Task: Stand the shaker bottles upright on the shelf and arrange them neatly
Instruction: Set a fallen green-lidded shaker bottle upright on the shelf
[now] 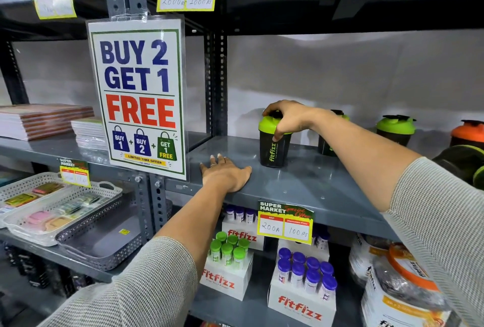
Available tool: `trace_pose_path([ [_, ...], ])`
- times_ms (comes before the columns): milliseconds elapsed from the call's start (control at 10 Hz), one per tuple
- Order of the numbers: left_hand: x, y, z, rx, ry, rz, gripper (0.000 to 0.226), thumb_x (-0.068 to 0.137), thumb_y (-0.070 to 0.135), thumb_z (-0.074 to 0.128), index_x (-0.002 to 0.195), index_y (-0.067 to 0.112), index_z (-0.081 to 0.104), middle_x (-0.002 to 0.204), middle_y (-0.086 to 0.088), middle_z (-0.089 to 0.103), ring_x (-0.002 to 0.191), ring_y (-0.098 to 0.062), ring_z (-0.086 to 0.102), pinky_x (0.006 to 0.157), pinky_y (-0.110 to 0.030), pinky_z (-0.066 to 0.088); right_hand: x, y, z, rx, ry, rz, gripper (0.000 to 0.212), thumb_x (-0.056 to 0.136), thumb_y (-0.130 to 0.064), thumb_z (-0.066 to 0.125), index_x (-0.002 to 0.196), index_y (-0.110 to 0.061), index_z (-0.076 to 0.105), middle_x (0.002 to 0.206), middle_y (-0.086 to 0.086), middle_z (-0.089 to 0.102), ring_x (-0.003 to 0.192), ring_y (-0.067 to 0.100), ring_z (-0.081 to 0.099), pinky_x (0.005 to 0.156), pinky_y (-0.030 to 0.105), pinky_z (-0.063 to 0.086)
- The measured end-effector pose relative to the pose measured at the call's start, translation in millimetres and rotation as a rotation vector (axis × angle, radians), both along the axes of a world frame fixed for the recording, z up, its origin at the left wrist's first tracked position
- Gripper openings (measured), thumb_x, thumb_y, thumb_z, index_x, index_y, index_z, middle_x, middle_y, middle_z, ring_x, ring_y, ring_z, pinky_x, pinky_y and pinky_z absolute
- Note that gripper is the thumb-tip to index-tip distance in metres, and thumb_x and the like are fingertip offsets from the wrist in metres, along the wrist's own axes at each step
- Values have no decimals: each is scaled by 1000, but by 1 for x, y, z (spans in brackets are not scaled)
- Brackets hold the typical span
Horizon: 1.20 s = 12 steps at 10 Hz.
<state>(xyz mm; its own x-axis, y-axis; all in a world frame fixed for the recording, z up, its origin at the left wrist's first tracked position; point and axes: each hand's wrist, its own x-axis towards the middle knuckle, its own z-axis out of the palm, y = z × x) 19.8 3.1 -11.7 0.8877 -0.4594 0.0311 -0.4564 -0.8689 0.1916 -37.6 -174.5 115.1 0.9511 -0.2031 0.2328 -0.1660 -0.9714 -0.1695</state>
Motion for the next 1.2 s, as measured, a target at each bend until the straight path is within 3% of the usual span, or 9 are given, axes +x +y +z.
trace_pose_path([
  [700, 0, 0, -1, -22, 7, -2, 84, 93, 63, 22, 156, 7, 11, 165, -10, 2, 152, -29, -1, 120, -53, 0, -1, -3, -8, 54, -48, 14, 77, 72, -24, 83, 140, -26, 47, 142, 2, 49, 127, 25, 48, 102, 35, 45],
  [900, 3, 0, -3, -52, 7, -8, 84, 94, 62, 22, 156, 7, 13, 165, -11, 4, 152, -29, 1, 120, -54, 1, -5, -5, -10, 167, -103, 49, 98, 70, -47, 82, 151, -32, 28, 152, 5, 35, 138, 25, 38, 112, 39, 36],
  [1000, -2, 2, -3, -154, -40, 21, 75, 94, 55, 31, 148, 2, 34, 156, -19, 31, 144, -35, 29, 118, -53, 18, -25, -12, -7, 190, -167, 77, 93, 74, -66, 69, 150, -30, 29, 155, 5, 32, 141, 25, 36, 114, 40, 32],
  [1100, -12, 5, -7, -279, -226, 87, 57, 93, 45, 40, 124, 1, 58, 129, -20, 59, 118, -36, 55, 104, -48, 41, -44, -19, -9, 201, -241, 71, 88, 78, -74, 57, 149, -29, 33, 156, 2, 33, 142, 22, 33, 115, 39, 29],
  [1200, -33, 0, -7, -400, -536, 103, 39, 93, 37, 47, 111, 8, 67, 115, -13, 64, 110, -35, 55, 90, -44, 41, -78, -42, -13, 212, -352, 6, 77, 88, -75, 38, 148, -28, 34, 156, 4, 36, 142, 22, 34, 113, 34, 27],
])
